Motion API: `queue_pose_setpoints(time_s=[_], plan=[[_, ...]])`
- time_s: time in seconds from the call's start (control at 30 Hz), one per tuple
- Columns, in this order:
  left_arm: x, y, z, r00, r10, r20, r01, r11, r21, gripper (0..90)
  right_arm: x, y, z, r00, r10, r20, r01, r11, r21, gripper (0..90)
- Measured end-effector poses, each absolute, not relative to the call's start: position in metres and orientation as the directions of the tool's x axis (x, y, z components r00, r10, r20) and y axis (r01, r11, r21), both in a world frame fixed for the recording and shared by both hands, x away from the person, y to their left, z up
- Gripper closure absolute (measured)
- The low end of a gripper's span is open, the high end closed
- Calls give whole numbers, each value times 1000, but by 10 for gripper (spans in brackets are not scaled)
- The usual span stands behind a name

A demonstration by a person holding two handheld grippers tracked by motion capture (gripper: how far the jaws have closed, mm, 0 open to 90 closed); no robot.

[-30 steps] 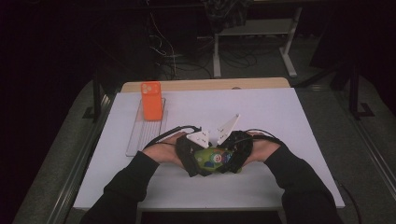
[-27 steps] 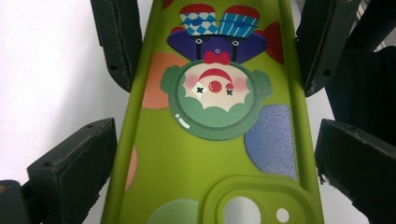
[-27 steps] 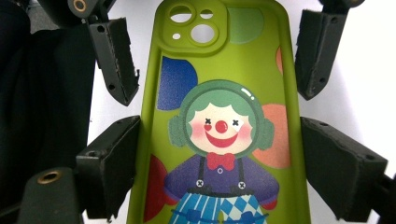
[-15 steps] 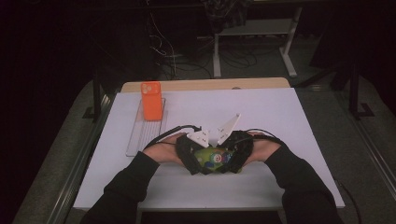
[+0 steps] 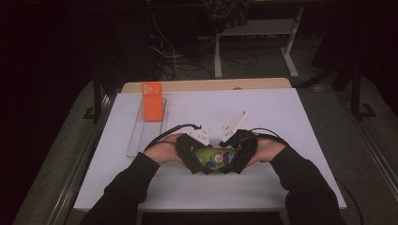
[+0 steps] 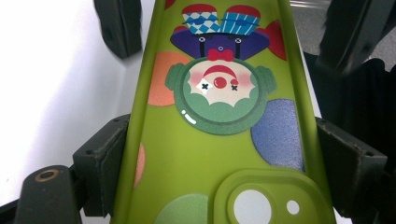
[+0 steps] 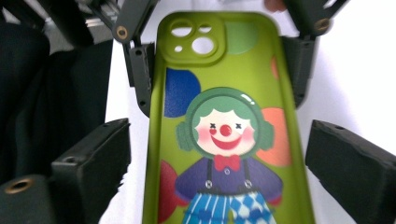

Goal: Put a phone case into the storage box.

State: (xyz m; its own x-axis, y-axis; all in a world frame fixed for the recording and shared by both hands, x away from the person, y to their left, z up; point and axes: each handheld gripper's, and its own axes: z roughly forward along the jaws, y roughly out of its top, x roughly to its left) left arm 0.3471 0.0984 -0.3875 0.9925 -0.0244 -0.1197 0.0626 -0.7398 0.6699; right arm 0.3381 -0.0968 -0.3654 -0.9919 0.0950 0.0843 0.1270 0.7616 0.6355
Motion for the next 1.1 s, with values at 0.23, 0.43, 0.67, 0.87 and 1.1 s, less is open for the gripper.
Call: queue_pose_setpoints(time_s=[0.23, 0.43, 0.67, 0.87, 1.1], plan=[[350, 107, -389, 992, 54, -114, 117, -733, 670, 151, 341, -118, -356, -976, 210, 47, 185, 707, 682, 60], [349, 113, -392, 984, 121, -130, 177, -724, 667, 151, 342, -135, -355, -942, 332, 54, 271, 654, 706, 47], [352, 115, -391, 972, 199, -122, 230, -733, 640, 151, 338, -151, -362, -875, 476, 83, 380, 572, 726, 38], [354, 116, -392, 955, 270, -121, 284, -719, 634, 151, 335, -166, -370, -825, 558, 93, 436, 522, 733, 13], [357, 119, -389, 924, 370, -101, 344, -684, 643, 151, 324, -176, -377, -771, 631, 84, 465, 467, 752, 9]])
